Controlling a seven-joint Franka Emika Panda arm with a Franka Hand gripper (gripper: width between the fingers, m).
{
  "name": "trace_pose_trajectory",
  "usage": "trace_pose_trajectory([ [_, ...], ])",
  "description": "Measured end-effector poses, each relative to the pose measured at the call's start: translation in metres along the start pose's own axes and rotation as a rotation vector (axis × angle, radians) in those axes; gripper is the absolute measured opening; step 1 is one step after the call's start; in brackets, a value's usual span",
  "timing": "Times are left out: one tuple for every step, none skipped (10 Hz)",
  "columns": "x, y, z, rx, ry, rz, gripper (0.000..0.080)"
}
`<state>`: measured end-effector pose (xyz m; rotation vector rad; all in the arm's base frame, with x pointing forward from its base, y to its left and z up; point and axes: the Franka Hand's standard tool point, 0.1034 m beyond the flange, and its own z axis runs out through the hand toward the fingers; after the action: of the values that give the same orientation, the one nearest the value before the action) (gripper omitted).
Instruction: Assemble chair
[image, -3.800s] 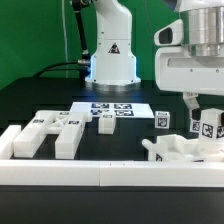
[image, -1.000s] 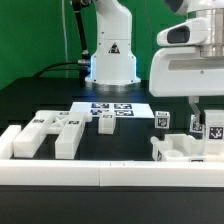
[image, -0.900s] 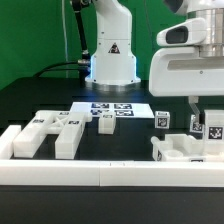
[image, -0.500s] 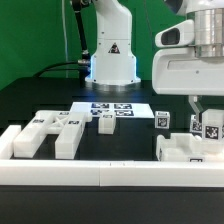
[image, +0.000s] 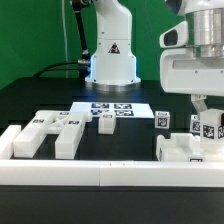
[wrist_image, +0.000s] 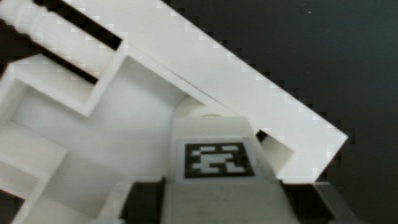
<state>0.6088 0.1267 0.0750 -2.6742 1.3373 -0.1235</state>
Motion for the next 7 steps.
trace_pose_trajectory([
  [-0.0001, 0.0003, 0.0002, -0.002, -0.001, -0.037, 0.0303],
  [0.0006, 0.0003, -0.0004, -0.007, -0.006, -0.073, 0.0483],
  [0.0020, -0.0006, -0.0018, -0.013, -0.010, -0.148, 0.0612],
  [0.0020, -0.0016, -0.0026, -0.016, -0.014, -0.249, 0.0612],
  [0.0020, -0.0018, -0.0025, -0.015, -0.015, -0.356, 0.0642],
  [0.0022, -0.0022, -0.0028, -0.014, -0.015, -0.429, 0.0647],
  [0.0013, -0.0028, -0.0029, -0.017, -0.016, -0.532, 0.0647],
])
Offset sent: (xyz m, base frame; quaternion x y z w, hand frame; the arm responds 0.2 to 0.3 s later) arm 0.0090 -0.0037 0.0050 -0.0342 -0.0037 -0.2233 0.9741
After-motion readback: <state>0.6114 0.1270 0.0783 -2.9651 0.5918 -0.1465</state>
